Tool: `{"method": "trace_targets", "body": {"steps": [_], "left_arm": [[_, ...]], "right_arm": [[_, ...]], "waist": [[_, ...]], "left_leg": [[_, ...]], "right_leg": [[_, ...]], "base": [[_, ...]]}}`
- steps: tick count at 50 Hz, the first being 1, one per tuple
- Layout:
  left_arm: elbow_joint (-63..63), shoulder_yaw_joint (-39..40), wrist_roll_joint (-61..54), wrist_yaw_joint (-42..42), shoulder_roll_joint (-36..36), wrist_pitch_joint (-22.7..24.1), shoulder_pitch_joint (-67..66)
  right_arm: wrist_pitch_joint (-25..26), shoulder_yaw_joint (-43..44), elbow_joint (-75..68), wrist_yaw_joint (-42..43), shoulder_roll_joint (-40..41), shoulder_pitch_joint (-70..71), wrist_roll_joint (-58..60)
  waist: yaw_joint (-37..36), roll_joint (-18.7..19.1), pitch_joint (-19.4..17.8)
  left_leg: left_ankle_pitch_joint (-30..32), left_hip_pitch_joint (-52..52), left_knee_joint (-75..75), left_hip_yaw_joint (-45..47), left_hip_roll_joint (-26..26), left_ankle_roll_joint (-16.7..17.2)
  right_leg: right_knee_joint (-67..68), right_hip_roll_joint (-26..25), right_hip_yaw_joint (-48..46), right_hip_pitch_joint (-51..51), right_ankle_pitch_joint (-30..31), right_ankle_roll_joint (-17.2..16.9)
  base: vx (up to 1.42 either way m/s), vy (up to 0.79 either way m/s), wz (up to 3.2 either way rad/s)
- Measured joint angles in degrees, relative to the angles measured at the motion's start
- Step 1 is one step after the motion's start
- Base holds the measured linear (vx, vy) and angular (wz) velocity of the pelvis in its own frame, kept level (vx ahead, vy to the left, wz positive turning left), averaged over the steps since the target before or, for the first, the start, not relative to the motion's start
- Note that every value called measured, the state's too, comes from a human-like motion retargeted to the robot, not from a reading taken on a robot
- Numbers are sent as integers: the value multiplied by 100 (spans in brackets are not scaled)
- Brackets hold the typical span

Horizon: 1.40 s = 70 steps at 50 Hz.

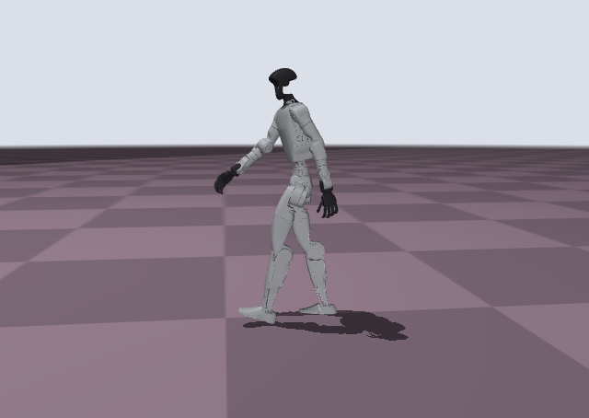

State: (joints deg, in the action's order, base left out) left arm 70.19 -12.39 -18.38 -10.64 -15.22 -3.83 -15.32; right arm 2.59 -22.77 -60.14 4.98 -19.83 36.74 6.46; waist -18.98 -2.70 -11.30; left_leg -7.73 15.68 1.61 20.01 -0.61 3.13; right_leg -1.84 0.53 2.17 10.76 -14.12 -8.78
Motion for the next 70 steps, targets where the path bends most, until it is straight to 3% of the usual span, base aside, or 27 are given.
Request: {"method": "trace_targets", "body": {"steps": [3,5,10,13,17,19,24,28,31,33,36,37,40,48,52,55,63,66,70], "left_arm": [[-195,51,212,-92,15,141,-44],[-340,-29,328,-42,-18,289,1],[-291,-120,395,-73,-232,311,703],[27,-184,685,-68,-334,297,1227],[591,-386,1030,86,-411,213,2235],[777,-521,1036,251,-412,165,2842],[568,-937,457,669,-301,190,4385],[-284,-1277,-405,712,-137,432,5486],[-1077,-1482,-1022,627,20,570,6164],[-1577,-1605,-1344,675,127,636,6568],[-2283,-1892,-1429,731,196,861,6899],[-2491,-2011,-1370,702,195,916,6931],[-3019,-2375,-989,510,104,968,6814],[-3619,-3032,737,-87,-759,822,5375],[-3143,-2705,1189,129,-1147,727,4285],[-2401,-1982,1007,608,-1149,660,3444],[-513,670,-1355,1876,-751,694,2130],[-28,1204,-1817,1932,-723,672,1909],[371,1354,-1805,1564,-668,530,1688]], "right_arm": [[-127,-10,262,-84,49,-113,203],[-297,-39,377,-184,118,-273,245],[-386,-52,110,-437,313,-841,505],[-309,-2,-372,-598,525,-1405,557],[-152,102,-1204,-968,725,-2083,328],[-83,163,-1586,-1117,748,-2348,183],[13,296,-2181,-1412,632,-2908,-98],[24,338,-2317,-1635,512,-3229,-266],[157,285,-2324,-1560,478,-3329,-299],[374,191,-2322,-1375,482,-3270,-275],[471,171,-2287,-1310,554,-3144,-62],[471,170,-2254,-1279,582,-3109,8],[433,144,-2046,-1047,583,-2989,84],[128,284,-786,66,57,-2707,-410],[-98,518,-88,485,-237,-2556,-915],[-225,672,290,692,-416,-2428,-1281],[-188,942,361,915,-494,-2153,-1450],[-64,911,45,823,-420,-2038,-1246],[120,773,-666,443,-270,-1832,-724]], "waist": [[59,103,37],[119,90,119],[291,-11,445],[426,44,654],[673,131,926],[824,150,988],[1162,279,820],[1351,363,493],[1425,296,236],[1491,146,35],[1532,-87,-283],[1484,-120,-341],[1229,-71,-331],[669,-92,25],[327,-165,156],[114,-228,205],[-277,-332,192],[-304,-329,186],[-277,-294,184]], "left_leg": [[-241,-45,339,805,102,449],[-376,-130,339,1236,115,536],[-123,-505,339,1501,138,432],[-124,-898,338,1249,210,342],[-433,-1219,159,716,309,6],[-606,-1282,-11,443,297,-123],[-911,-1446,-441,-244,214,-119],[-1025,-1591,-642,-886,53,-94],[-1076,-1687,-704,-1363,-195,-127],[-1122,-1765,-731,-1699,-479,-152],[-1252,-2042,-734,-2231,-782,-121],[-1284,-2114,-724,-2360,-767,-74],[-1286,-2151,-698,-2618,-506,86],[-752,-2005,-536,-3340,-359,-24],[-455,-1869,-537,-3607,-239,3],[-246,-1786,-554,-3755,-206,40],[158,-1722,-580,-3442,-234,54],[256,-1694,-564,-3250,-228,56],[354,-1656,-522,-3118,-219,58]], "right_leg": [[72,-97,2,391,-181,72],[181,-103,22,568,-233,192],[714,-231,34,710,72,349],[1637,-374,-30,602,801,290],[3919,-490,-280,-426,2005,46],[4975,-437,-423,-1104,2286,-20],[6033,47,-892,-2371,1606,329],[5032,631,-1354,-2753,1068,548],[3133,1013,-1615,-2651,1102,474],[1505,1268,-1607,-2421,1437,219],[-2,1582,-1296,-2108,2005,-478],[-197,1578,-1182,-2074,2135,-622],[-281,1347,-1147,-2054,2307,-622],[-294,1404,-2060,-1750,1690,-622],[-302,1316,-2304,-1714,1512,-622],[-304,1296,-2442,-1685,1397,-622],[-231,1387,-2739,-1559,1140,-622],[-202,1419,-2904,-1520,1059,-622],[-158,1462,-3159,-1467,964,-622]], "base": [[66,10,3],[68,11,13],[72,12,27],[76,14,36],[68,14,65],[59,11,93],[50,7,121],[42,-1,152],[39,-11,162],[40,-19,175],[42,-29,166],[39,-48,109],[35,-47,85],[30,-33,85],[23,-34,53],[21,-25,41],[16,-16,38],[11,-11,51],[8,-7,57]]}}
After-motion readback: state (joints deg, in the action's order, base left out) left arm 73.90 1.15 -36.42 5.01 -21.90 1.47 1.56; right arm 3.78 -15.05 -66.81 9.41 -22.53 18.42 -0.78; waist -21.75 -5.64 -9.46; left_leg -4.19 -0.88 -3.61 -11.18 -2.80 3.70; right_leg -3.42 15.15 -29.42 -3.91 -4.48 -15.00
